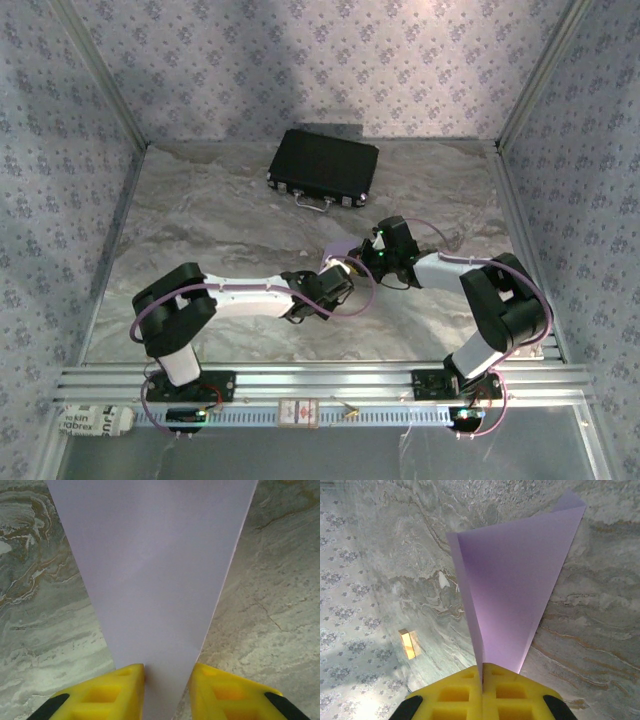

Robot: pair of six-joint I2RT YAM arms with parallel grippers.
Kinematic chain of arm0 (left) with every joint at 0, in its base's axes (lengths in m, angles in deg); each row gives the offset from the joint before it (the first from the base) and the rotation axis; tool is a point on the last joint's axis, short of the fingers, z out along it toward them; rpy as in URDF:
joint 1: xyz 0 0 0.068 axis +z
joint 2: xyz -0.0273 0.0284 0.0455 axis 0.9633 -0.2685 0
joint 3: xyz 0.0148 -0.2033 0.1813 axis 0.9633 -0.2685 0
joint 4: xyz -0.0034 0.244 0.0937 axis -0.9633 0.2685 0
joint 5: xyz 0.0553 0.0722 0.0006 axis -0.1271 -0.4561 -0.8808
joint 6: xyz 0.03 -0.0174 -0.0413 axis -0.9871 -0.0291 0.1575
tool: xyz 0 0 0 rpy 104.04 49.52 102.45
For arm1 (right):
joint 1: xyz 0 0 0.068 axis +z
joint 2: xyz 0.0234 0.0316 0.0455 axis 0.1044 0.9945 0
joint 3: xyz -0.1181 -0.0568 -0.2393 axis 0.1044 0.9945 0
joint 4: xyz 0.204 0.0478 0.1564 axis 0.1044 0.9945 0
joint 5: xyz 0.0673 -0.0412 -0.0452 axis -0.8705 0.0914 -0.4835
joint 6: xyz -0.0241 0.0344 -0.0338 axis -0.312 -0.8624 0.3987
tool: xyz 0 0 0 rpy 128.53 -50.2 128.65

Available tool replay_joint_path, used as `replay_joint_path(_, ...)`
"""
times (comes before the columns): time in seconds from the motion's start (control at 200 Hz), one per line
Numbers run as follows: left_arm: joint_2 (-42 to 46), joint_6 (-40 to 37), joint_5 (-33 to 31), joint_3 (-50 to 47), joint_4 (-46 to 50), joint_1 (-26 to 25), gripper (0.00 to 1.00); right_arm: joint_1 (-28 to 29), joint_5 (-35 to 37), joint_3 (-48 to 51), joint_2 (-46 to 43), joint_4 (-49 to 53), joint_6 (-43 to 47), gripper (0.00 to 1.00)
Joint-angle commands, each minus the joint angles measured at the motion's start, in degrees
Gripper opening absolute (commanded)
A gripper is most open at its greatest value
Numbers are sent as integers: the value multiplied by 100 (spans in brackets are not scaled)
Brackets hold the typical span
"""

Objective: Fold a paper plane with a square sheet of paper (pick it up from the middle)
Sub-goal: Fold the wing for the fifth time at the center of the table.

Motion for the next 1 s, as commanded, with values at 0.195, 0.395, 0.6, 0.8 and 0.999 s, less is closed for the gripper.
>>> replay_joint_path(0.195, -130, -200, -353, 151, 185, -62, 26, 16, 59, -114, -32, 2, -48, 5)
replay_joint_path(0.395, -120, -197, -356, 133, 149, -73, 20, 11, 59, -108, -40, 1, -39, 5)
replay_joint_path(0.6, -145, -200, -362, 129, 126, -73, 16, 8, 52, -98, -49, 5, -36, 5)
replay_joint_path(0.8, -163, -191, -425, 111, 126, -73, 12, -1, 37, -99, -58, -1, -27, 5)
replay_joint_path(0.999, -146, -117, -450, 111, 102, -73, 3, -10, 90, -81, -157, 89, 71, 8)
